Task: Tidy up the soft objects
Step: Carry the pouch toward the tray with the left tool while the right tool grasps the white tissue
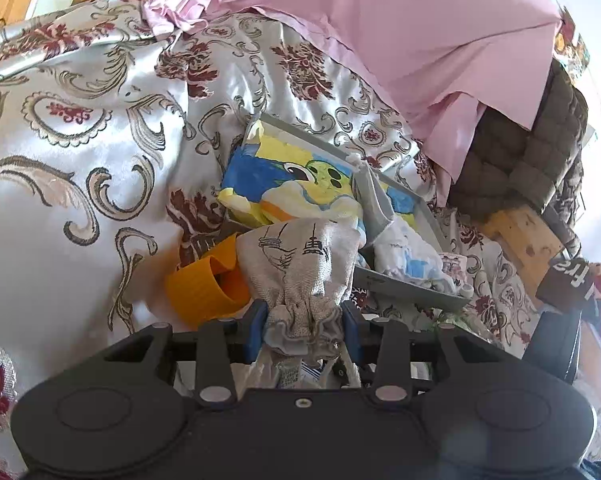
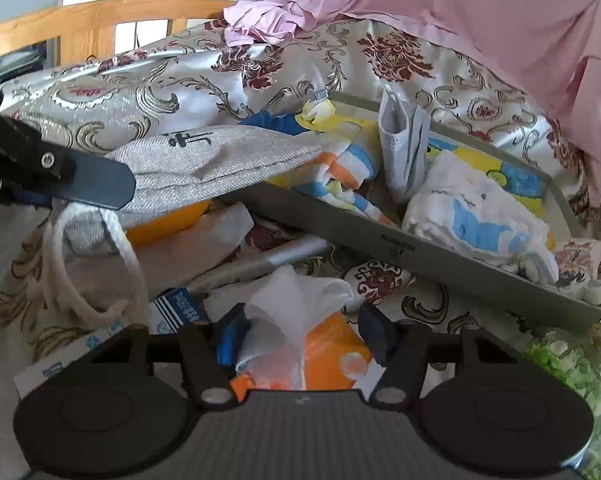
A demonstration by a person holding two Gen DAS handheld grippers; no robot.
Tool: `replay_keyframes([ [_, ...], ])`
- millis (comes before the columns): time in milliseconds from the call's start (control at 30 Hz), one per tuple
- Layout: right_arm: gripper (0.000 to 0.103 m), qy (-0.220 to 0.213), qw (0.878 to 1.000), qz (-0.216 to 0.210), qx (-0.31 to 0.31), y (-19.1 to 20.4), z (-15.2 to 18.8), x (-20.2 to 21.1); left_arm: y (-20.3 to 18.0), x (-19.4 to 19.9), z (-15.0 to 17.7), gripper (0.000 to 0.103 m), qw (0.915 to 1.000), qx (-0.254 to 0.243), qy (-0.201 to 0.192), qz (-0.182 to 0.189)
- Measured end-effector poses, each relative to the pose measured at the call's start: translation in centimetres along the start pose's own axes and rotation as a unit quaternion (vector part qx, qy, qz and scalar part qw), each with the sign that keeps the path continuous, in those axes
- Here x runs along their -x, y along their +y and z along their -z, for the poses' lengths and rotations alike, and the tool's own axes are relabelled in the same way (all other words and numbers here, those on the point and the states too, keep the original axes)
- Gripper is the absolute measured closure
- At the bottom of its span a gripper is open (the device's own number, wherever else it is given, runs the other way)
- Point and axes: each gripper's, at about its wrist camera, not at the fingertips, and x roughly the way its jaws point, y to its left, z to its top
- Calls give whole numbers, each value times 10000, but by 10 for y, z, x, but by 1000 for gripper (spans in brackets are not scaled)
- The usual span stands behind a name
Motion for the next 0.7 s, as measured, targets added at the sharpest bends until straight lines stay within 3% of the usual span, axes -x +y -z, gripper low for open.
replay_keyframes([
  [233, 45, -110, 9987, 256, 432, 11, 2, 2, -8, 0, 4, 61, 9996, -264, 41, 48],
  [600, 88, -396, 9957, 549, 637, 15, -2, 9, -10, 0, 5, 62, 9991, -328, 14, 273],
  [700, 94, -456, 9936, 748, 716, 17, -3, 13, -17, 2, 7, 62, 9981, -472, -16, 395],
])
